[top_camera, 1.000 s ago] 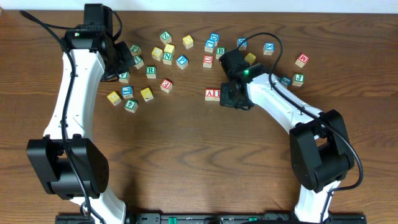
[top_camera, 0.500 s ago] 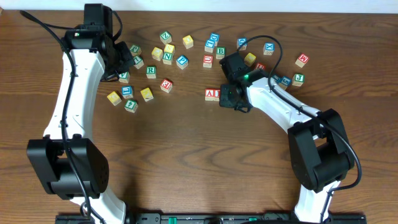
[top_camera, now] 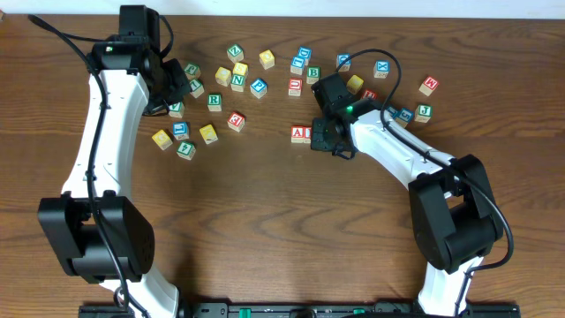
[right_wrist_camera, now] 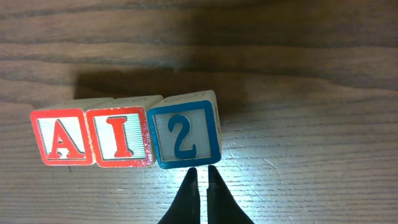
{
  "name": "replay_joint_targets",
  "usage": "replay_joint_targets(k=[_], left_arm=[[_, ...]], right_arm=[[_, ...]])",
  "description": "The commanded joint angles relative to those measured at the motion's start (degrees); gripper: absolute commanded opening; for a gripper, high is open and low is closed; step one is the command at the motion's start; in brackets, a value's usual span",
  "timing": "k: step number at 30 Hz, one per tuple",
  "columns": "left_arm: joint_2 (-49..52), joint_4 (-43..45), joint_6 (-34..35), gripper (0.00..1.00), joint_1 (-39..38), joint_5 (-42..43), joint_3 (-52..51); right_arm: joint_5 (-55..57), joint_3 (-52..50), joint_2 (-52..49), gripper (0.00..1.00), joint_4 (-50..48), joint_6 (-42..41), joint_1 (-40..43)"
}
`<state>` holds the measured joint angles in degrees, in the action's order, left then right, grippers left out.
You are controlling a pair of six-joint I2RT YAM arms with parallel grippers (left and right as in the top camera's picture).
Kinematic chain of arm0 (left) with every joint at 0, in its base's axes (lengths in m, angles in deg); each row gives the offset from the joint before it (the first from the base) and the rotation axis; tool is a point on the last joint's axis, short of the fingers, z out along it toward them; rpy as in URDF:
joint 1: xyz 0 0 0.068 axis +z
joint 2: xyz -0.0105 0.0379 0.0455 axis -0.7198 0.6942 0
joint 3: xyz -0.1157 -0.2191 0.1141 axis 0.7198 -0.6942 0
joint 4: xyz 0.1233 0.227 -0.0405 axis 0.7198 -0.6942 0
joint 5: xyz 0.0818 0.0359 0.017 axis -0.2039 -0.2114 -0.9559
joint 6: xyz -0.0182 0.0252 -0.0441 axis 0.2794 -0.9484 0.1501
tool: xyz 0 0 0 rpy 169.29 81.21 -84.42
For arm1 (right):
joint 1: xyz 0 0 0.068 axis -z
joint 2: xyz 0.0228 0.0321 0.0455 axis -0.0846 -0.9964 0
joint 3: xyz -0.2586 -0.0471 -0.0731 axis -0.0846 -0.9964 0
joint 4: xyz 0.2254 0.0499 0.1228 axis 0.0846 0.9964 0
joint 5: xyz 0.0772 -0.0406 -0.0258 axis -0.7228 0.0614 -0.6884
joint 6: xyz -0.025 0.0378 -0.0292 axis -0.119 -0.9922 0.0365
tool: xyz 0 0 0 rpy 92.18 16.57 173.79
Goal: Spell out AI2
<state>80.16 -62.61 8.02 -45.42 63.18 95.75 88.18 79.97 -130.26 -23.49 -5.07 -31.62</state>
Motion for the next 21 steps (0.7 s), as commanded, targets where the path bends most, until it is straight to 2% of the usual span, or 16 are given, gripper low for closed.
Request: replay_joint_targets(k=[1,10,21], left_arm=[[-0.96,-0.28,-0.07,0.08,-0.07,-0.55,0.13],[-0.96,-0.28,-0.07,0.08,-0.07,-0.55,0.13],[-0.96,-0.31,-0.09,0.08,-0.07,-0.55,0.13]], right_arm=[[-0.13,-0.2,0.35,0.01,1.38,-0.09,-0.92],[0.57,-0.2,4.15,0.02,1.38,-0.09,2.1],[2.45,-0.33,-0.04,0.01,-1.75,-0.11,2.67]])
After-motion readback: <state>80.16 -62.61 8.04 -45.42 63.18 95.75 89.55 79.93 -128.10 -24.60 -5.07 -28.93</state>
